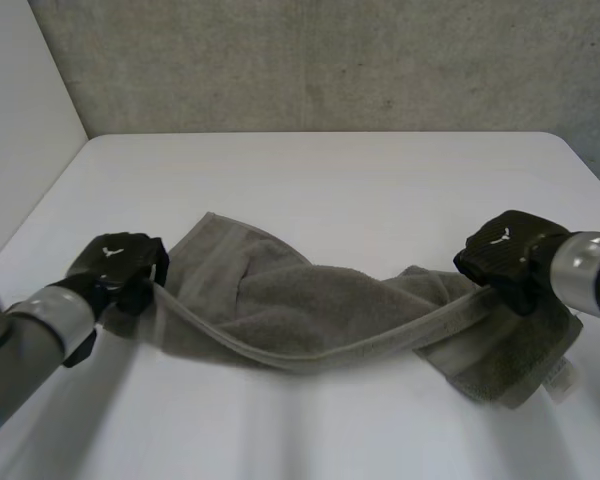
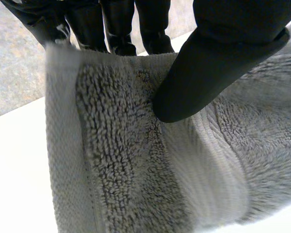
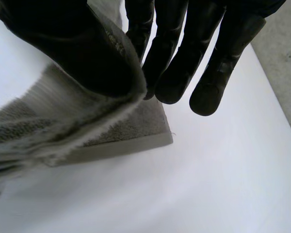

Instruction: Fold the towel.

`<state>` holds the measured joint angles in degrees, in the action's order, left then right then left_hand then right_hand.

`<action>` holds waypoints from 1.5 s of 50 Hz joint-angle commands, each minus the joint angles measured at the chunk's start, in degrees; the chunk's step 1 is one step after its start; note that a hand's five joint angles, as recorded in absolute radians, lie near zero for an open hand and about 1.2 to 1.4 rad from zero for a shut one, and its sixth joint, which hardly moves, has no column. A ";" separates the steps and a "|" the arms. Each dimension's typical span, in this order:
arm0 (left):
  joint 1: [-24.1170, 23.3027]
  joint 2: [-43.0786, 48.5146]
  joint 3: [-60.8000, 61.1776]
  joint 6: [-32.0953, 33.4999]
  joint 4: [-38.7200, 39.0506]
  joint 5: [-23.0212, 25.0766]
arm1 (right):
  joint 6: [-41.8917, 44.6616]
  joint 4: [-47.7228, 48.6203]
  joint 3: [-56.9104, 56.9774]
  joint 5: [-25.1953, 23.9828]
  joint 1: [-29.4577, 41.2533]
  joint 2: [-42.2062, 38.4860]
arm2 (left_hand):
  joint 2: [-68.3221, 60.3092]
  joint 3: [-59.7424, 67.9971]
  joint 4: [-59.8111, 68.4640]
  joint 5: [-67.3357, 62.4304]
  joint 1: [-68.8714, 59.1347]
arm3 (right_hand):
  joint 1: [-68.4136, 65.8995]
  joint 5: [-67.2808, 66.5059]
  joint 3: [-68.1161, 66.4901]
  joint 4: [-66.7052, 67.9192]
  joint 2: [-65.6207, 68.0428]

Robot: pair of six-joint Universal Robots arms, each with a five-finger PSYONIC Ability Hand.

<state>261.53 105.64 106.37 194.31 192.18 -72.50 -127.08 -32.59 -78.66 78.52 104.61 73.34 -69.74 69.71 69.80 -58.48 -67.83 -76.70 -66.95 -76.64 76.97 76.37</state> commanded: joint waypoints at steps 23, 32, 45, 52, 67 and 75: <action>-11.05 8.43 -50.50 -8.15 7.08 -20.93 | -13.64 12.86 36.31 9.37 7.63 -8.29 | -10.26 10.29 10.20 -11.52 -12.17 | -3.30 -3.05 -3.36 3.03 3.63; -9.02 8.79 -29.99 -7.89 11.99 -17.94 | -12.67 9.57 19.33 7.70 7.72 -8.03 | -10.26 10.29 10.20 -11.52 -12.17 | -3.30 -3.05 -3.36 3.03 3.63; -8.49 11.34 -3.55 -5.97 23.33 -11.17 | -13.63 34.15 -10.71 5.41 6.93 -11.73 | -10.26 10.29 10.20 -11.52 -12.17 | -3.30 -3.05 -3.36 3.03 3.63; -6.74 8.53 -2.39 -2.27 23.68 -11.17 | -16.96 39.97 -16.17 5.07 6.66 -8.40 | -10.26 10.29 10.20 -11.52 -12.17 | -3.30 -3.05 -3.36 3.03 3.63; -0.94 7.03 -2.39 -2.71 24.39 -11.34 | -32.88 41.21 -21.28 5.59 1.21 -6.63 | -10.26 10.29 10.20 -11.52 -12.17 | 49.96 50.21 49.90 -50.23 -49.63; 0.47 6.94 -2.31 -3.41 24.30 -11.34 | -35.43 40.59 -20.66 5.59 -0.55 -7.24 | -10.26 10.29 10.20 -11.52 -12.17 | 47.44 47.69 47.38 -47.71 -47.11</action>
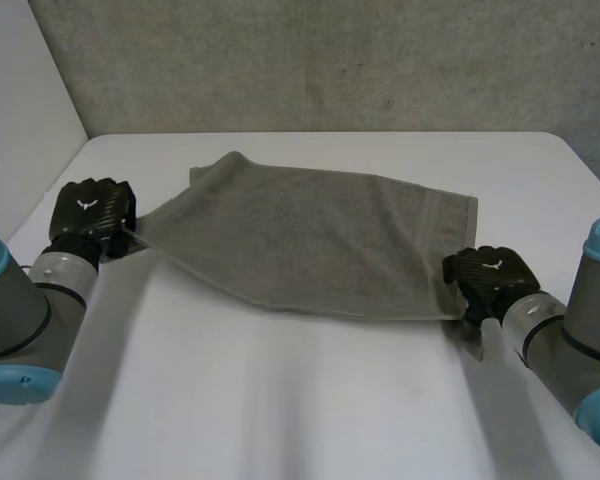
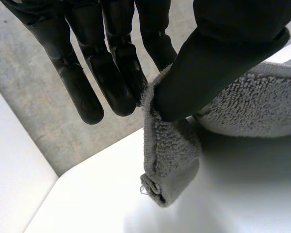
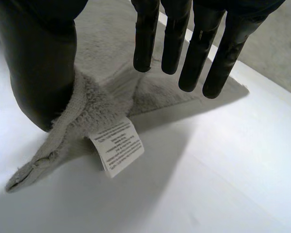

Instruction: Fold the towel.

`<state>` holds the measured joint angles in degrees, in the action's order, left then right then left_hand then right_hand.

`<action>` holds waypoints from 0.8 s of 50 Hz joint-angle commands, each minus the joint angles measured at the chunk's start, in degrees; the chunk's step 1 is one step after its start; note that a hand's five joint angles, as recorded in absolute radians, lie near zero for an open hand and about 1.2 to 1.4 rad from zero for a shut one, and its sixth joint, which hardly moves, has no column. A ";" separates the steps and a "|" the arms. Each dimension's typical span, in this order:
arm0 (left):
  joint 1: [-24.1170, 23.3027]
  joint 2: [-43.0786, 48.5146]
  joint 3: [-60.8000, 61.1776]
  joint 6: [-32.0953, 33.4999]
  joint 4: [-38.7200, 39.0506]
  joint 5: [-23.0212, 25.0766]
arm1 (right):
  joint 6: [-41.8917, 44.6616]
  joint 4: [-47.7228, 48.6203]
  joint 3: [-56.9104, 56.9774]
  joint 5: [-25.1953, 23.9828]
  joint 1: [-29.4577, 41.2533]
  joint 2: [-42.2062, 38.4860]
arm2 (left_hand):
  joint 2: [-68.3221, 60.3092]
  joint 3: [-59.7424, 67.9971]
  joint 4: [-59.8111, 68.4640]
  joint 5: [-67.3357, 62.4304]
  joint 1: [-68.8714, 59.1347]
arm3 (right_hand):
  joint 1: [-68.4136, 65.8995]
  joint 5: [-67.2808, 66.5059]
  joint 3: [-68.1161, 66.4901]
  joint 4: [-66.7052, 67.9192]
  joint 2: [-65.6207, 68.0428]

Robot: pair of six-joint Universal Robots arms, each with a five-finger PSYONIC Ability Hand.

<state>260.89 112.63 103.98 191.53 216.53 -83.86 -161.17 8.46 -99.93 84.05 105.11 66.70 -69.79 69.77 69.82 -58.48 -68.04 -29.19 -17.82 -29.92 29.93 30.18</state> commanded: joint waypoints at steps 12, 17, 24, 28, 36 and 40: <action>1.46 -0.65 0.88 -0.63 -0.32 0.10 | 0.14 -1.42 1.06 -1.60 -1.23 1.93 | -10.21 10.23 10.18 -11.52 -11.96 | -50.81 -52.18 -50.08 50.07 49.82; 1.02 -3.03 1.23 -0.37 -1.55 0.27 | 6.45 -1.43 1.06 -1.61 -1.40 8.07 | -10.21 10.23 10.18 -11.52 -11.96 | -50.81 -52.18 -50.08 50.07 49.82; 0.94 -12.05 5.61 -0.02 -8.91 0.45 | 28.91 -1.78 -0.86 -3.00 -5.17 21.07 | -10.21 10.23 10.18 -11.52 -11.96 | -50.81 -52.18 -50.08 50.07 49.82; 1.02 -20.16 8.35 0.78 -14.56 0.45 | 43.51 -3.44 -3.07 -9.57 -6.75 26.53 | -10.21 10.23 10.18 -11.52 -11.96 | -50.81 -52.18 -50.08 50.07 49.82; 1.20 -35.90 14.59 5.96 -25.11 2.47 | 49.38 -16.07 -1.42 -14.79 -14.57 32.79 | -10.21 10.23 10.18 -11.52 -11.96 | -50.81 -52.18 -50.08 50.07 49.82; 1.02 -36.78 16.35 7.98 -25.90 5.02 | 44.74 -20.13 -0.09 -15.32 -15.90 32.18 | -10.21 10.23 10.18 -11.52 -11.96 | -50.81 -52.18 -50.08 50.07 49.82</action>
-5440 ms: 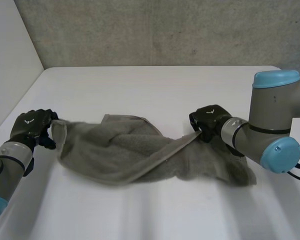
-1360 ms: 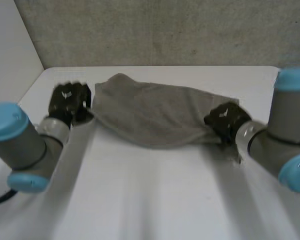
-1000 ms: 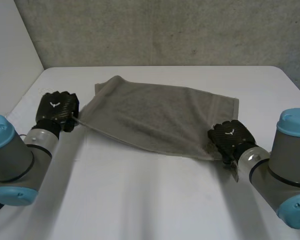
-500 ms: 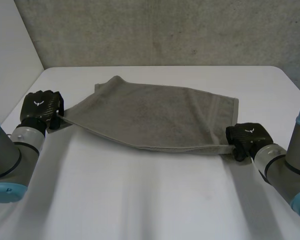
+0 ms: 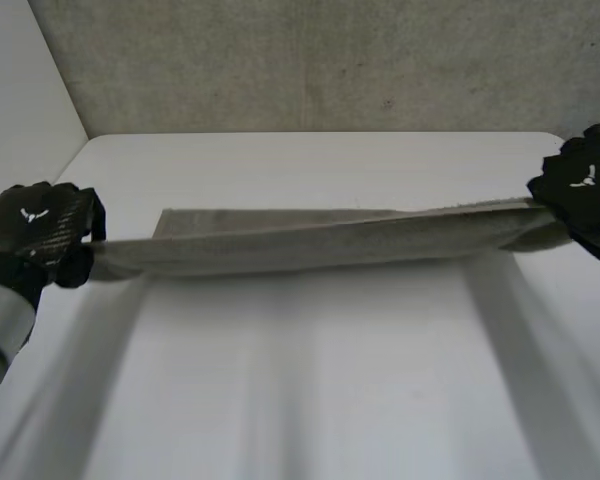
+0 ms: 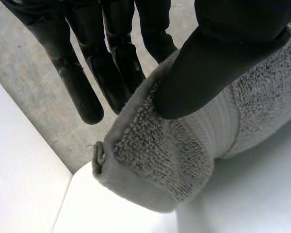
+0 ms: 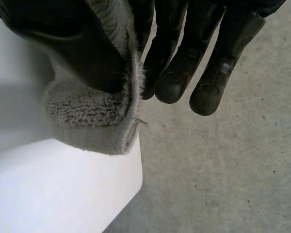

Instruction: Fold the towel.

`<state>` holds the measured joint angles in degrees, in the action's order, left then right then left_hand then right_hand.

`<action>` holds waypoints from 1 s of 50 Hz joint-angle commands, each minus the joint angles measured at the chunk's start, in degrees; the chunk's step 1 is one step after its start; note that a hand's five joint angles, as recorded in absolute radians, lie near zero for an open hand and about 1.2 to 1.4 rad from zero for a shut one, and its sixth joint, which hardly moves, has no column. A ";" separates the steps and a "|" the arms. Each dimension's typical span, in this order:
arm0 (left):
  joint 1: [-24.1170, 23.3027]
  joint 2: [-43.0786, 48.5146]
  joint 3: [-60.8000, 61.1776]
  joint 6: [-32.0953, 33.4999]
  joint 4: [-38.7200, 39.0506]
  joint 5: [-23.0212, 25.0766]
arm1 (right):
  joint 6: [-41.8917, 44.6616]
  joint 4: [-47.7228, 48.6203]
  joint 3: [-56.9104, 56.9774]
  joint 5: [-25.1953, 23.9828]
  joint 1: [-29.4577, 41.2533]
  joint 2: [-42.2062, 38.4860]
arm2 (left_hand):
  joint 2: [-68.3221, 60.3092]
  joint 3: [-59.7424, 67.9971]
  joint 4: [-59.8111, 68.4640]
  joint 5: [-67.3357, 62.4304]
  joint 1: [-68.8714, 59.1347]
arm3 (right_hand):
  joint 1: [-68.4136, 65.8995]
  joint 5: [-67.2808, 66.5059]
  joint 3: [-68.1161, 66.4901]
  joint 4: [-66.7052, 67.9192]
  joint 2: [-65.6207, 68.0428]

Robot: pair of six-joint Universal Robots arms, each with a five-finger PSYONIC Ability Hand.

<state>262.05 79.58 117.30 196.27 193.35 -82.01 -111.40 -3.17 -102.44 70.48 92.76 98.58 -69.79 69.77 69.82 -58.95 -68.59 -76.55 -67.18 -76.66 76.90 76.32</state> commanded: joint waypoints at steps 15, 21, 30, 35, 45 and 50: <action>-4.96 29.18 -15.74 7.02 4.57 3.52 | -11.21 -8.96 11.56 4.14 1.37 -24.84 | -10.21 10.23 10.18 -11.05 -11.41 | -3.45 -2.82 -3.34 3.10 3.68; -7.07 41.68 -31.92 6.50 4.93 0.28 | -12.78 -6.16 24.54 11.61 7.35 -37.30 | -10.21 10.23 10.18 -11.05 -11.41 | -3.45 -2.82 -3.34 3.10 3.68; -9.27 52.59 -46.79 6.94 5.63 -2.72 | -20.08 3.78 37.56 13.63 9.63 -47.41 | -10.21 10.23 10.18 -11.05 -11.41 | -3.45 -2.82 -3.34 3.10 3.68; -9.80 56.74 -52.35 7.02 5.63 -3.16 | -20.26 5.90 42.23 16.27 10.34 -51.21 | -10.21 10.23 10.18 -11.05 -11.41 | -3.45 -2.82 -3.34 3.10 3.68; -9.80 62.80 -59.82 6.94 5.63 -4.48 | -20.26 8.97 50.06 17.77 10.87 -58.33 | -10.21 10.23 10.18 -11.05 -11.41 | 2.71 3.34 2.83 -3.07 -2.48; -9.80 63.24 -59.56 7.02 5.28 -4.39 | -20.70 9.06 50.41 19.52 11.66 -59.29 | 59.79 -59.77 -59.82 58.95 58.59 | 66.55 67.18 66.66 -66.90 -66.32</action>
<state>252.22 142.14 57.86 203.25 198.97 -86.42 -131.81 5.87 -52.60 88.68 103.82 40.42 -55.39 55.51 55.46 -45.34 -55.17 -41.07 -30.85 -41.34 42.53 40.37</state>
